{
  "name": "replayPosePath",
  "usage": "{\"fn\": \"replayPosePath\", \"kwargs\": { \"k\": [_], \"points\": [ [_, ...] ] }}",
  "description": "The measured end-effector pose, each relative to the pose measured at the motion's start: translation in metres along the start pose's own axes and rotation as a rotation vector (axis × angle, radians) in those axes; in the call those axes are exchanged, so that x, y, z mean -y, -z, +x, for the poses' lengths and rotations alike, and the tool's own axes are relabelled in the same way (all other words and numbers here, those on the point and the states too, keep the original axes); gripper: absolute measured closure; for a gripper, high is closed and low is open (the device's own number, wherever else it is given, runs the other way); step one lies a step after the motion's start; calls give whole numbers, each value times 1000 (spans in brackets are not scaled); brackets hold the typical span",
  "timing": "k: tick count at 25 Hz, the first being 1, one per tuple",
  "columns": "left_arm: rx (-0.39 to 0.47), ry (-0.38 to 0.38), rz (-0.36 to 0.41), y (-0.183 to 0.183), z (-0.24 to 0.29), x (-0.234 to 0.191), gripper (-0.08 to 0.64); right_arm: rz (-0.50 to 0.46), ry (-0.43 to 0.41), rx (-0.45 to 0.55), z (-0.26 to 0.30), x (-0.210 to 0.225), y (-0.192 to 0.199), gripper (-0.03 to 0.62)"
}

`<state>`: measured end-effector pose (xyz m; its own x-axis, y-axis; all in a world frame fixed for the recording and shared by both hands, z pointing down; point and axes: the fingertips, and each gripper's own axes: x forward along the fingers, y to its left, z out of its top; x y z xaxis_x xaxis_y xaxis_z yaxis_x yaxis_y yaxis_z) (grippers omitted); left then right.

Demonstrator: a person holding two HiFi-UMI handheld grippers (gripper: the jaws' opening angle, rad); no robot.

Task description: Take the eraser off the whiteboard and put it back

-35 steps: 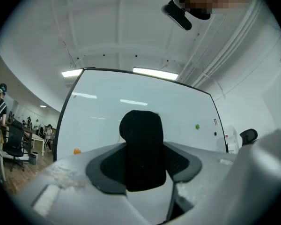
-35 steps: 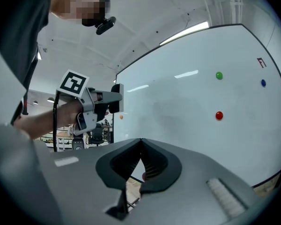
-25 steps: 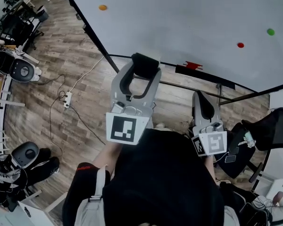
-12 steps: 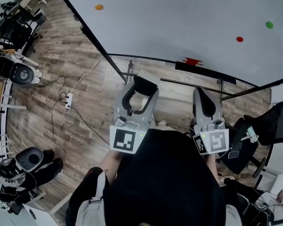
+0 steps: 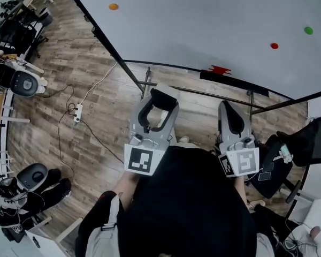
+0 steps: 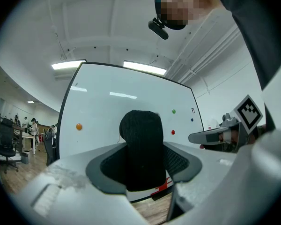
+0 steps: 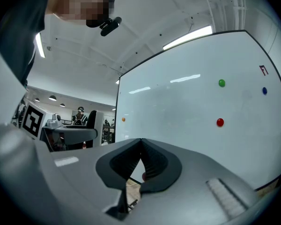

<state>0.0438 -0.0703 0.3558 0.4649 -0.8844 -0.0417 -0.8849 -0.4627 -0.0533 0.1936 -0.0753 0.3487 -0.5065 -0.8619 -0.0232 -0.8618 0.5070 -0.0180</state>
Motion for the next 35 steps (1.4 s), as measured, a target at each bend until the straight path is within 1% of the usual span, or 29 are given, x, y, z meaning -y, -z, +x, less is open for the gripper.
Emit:
{"fn": "replayPosePath", "kwargs": {
  "k": [5,14,21,26,32,35],
  "points": [
    [4,-28,-7,-7,4,-6,330,1,-5,-1,-1,-1,0,589],
    [18,-43,18,-18,30,-20,329,15,14,-12,5,8,6,589],
    [43,-76,39,-40,61,-40,330,23,40,-15,12,20,5,591],
    [43,-104,47,-50,84,-55,330,27,58,-15,19,29,5,590],
    [42,-133,88,-63,111,-66,330,33,86,-7,24,40,1,589],
    [57,-139,107,-72,129,-69,329,37,100,-11,26,49,2,589]
  ]
}}
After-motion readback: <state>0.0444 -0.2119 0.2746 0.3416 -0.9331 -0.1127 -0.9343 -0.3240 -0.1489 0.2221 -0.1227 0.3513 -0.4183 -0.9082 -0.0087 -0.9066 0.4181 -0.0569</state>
